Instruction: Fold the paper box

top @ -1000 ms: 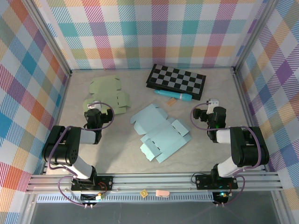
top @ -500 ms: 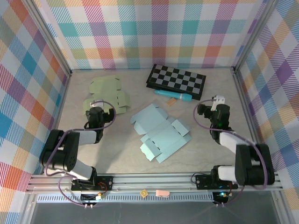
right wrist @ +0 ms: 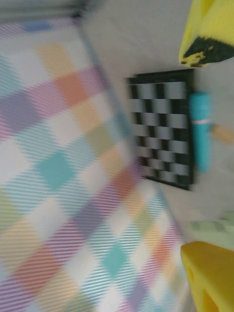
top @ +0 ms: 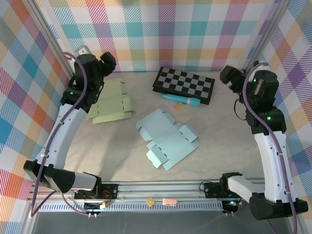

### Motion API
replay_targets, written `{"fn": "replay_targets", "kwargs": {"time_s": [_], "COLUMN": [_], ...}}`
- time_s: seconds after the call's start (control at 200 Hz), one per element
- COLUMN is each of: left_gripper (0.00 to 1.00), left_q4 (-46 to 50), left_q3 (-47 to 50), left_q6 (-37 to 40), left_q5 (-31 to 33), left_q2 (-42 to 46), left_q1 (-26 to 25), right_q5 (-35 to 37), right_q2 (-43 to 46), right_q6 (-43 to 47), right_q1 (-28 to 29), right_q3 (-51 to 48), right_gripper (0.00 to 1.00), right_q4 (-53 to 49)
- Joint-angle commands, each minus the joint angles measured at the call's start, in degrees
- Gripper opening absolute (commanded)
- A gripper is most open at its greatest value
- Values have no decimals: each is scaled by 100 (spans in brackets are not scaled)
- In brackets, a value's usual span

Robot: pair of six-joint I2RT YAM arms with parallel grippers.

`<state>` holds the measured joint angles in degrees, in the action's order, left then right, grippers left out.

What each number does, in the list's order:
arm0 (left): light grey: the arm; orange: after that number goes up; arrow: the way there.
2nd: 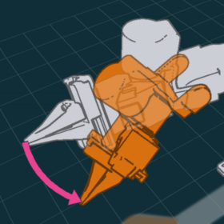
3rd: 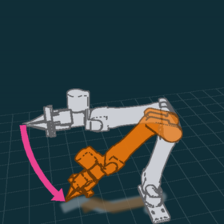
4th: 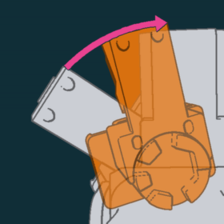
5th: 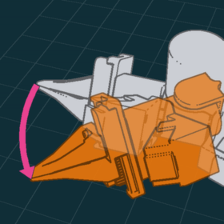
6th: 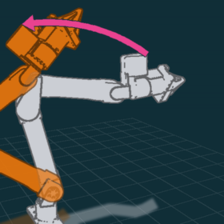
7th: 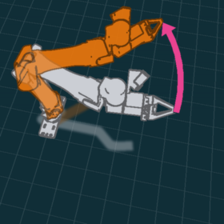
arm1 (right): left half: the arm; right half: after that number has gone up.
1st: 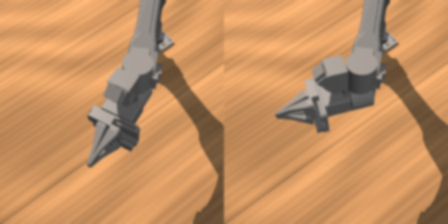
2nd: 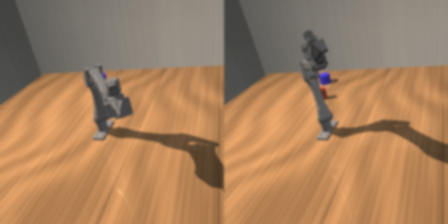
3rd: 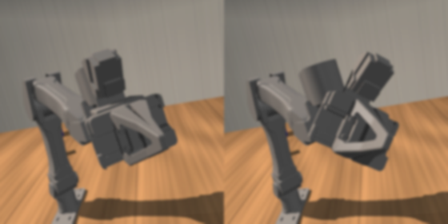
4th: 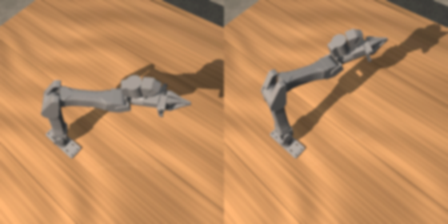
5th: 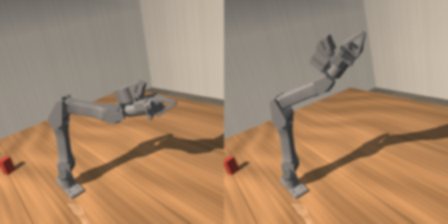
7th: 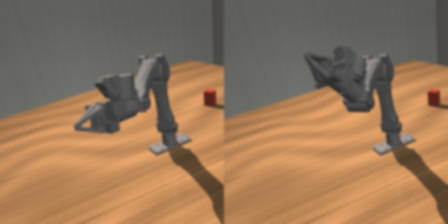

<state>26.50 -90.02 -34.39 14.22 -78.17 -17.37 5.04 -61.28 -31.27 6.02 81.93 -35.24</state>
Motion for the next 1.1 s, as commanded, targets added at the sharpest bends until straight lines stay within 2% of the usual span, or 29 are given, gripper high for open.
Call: {"fn": "replay_targets", "kwargs": {"time_s": [0.0,0.035,0.135,0.225,0.33,0.42,0.52,0.61,0.755,0.93,1.095], "left_gripper": [66,64,59,59,57,53,54,52,40,43,50], "left_q4": [1951,1835,1504,1186,618,654,962,771,928,839,943], "left_q3": [900,1389,2605,3342,3712,3575,3315,3185,2900,2937,2881], "left_q6": [-1233,-1379,-1753,-1940,-1799,-1293,-594,-130,383,606,731], "left_q5": [-1785,-2000,-2474,-2590,-2859,-2926,-2628,-2921,-2890,-2961,-2856], "left_q2": [-64,161,623,665,250,-272,-698,-1095,-1672,-1903,-1849], "left_q1": [-519,-777,-1613,-2362,-2760,-2791,-2783,-2723,-2712,-2677,-2589], "right_q5": [-1515,-1771,-2378,-3126,-3900,-3958,-3995,-4019,-4069,-4249,-4254], "right_q2": [-284,-254,-46,321,562,502,234,83,76,241,472], "right_q6": [-760,-754,-789,-1149,-1762,-1861,-1638,-1485,-1483,-1754,-1863], "right_q1": [99,194,452,594,632,645,642,654,655,655,655], "right_q3": [-331,-541,-1414,-2578,-3776,-4213,-4309,-4342,-4474,-4793,-5029], "right_gripper": [68,65,65,66,66,67,67,67,68,68,69], "right_q4": [-2181,-2346,-2527,-2000,-948,-604,-619,-635,-602,-308,-278]}}
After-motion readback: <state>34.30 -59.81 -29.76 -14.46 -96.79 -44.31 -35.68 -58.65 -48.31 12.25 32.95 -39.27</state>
